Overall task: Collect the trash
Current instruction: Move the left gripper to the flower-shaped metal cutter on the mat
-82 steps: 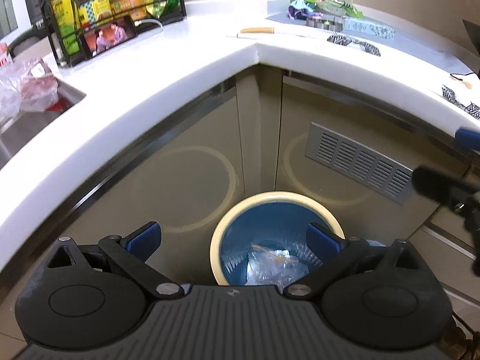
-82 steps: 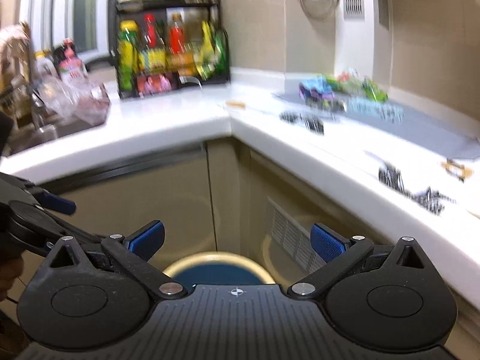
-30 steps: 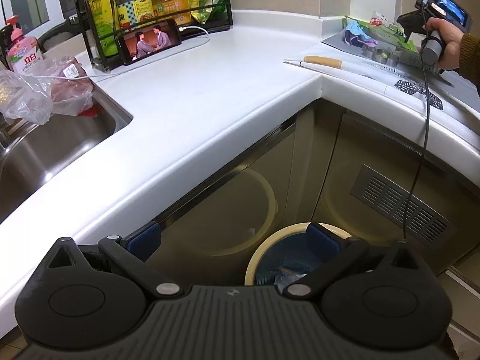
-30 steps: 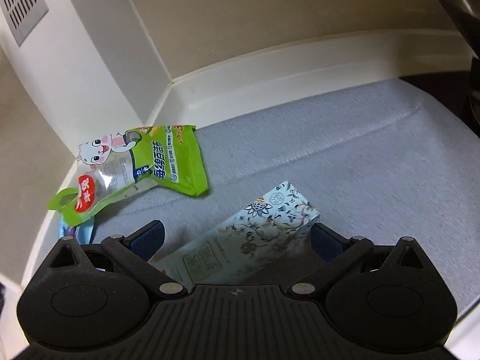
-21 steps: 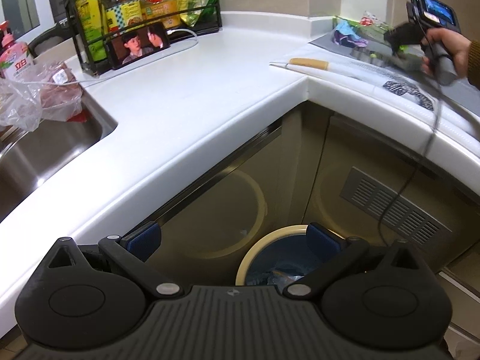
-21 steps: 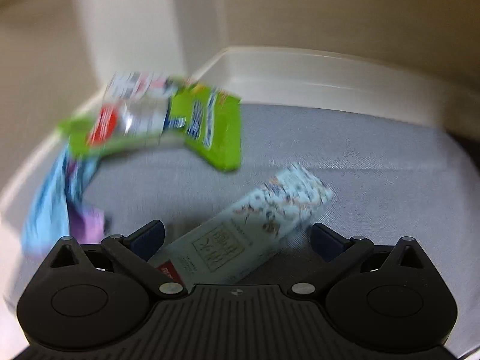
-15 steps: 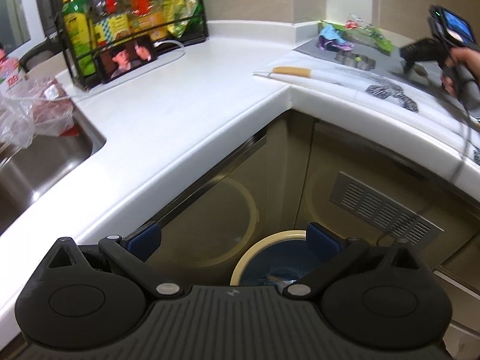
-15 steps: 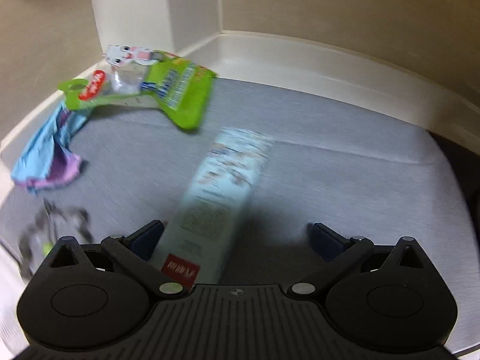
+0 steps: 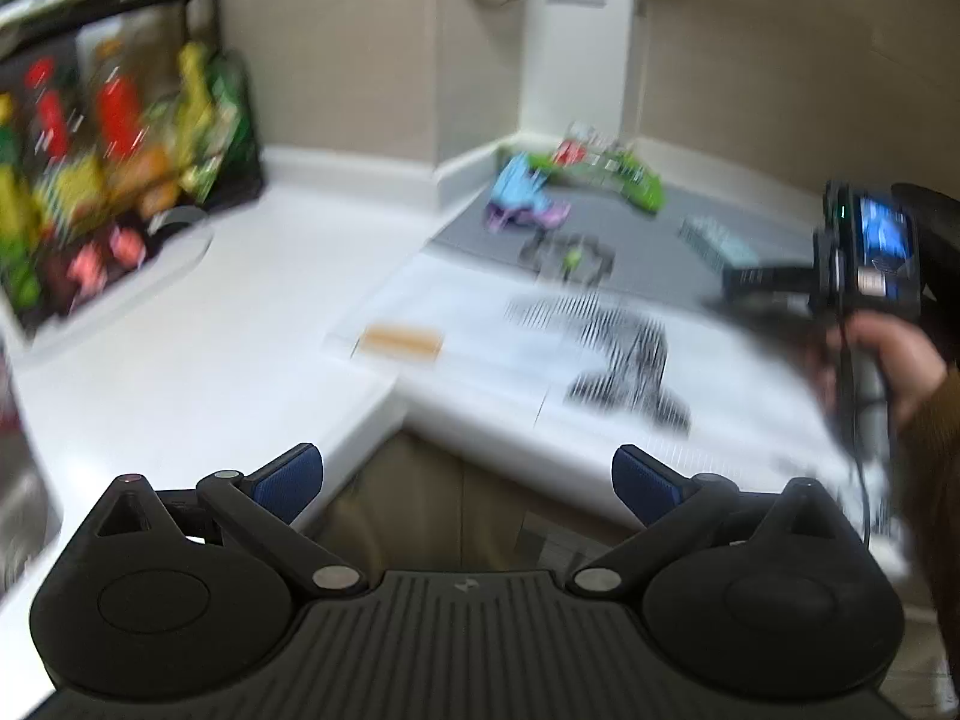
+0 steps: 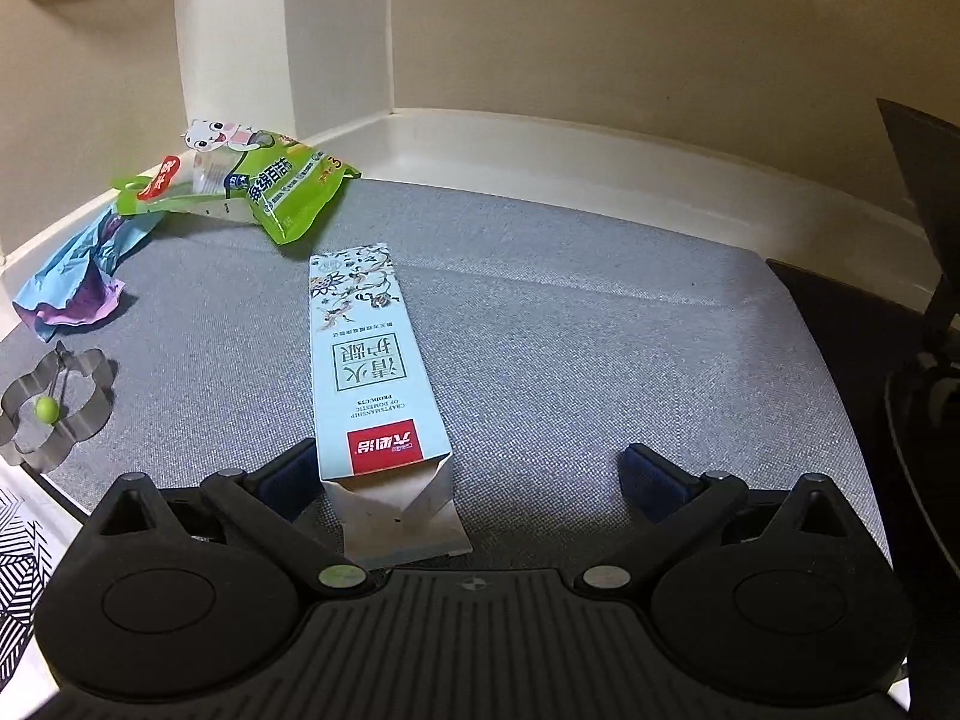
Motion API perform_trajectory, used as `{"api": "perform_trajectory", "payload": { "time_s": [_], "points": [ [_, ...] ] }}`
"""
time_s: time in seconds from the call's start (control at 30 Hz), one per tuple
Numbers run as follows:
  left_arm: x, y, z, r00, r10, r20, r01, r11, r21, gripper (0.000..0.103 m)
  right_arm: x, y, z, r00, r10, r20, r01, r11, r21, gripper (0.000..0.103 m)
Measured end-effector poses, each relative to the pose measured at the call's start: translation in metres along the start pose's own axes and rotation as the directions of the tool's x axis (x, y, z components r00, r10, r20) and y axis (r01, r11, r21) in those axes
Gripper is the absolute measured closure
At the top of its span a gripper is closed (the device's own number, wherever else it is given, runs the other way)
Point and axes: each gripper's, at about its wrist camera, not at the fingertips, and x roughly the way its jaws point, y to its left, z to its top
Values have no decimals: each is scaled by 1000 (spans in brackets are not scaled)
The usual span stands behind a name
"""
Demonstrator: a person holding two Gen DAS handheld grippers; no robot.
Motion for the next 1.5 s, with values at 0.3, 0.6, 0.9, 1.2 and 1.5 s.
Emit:
{"api": "perform_trajectory", "payload": {
  "time_s": [0.3,0.6,0.9,1.2,1.5],
  "points": [
    [115,-58,92,1000,-1,4,1,999,-40,0,2,3,1,1000,9,2,-9,1000,-14,0],
    [217,-91,123,997,27,-66,-29,999,-31,0,5,6,3,1000,14,2,-14,1000,-18,0],
    [264,-85,118,994,95,-63,-97,995,-26,0,6,7,3,1000,13,2,-13,1000,-18,0],
    [264,-78,109,998,64,0,-64,994,-88,0,7,11,2,1000,26,1,-26,999,-27,0],
    [264,-78,109,998,64,1,-64,994,-88,0,7,10,2,1000,28,1,-28,999,-25,0]
  ]
}}
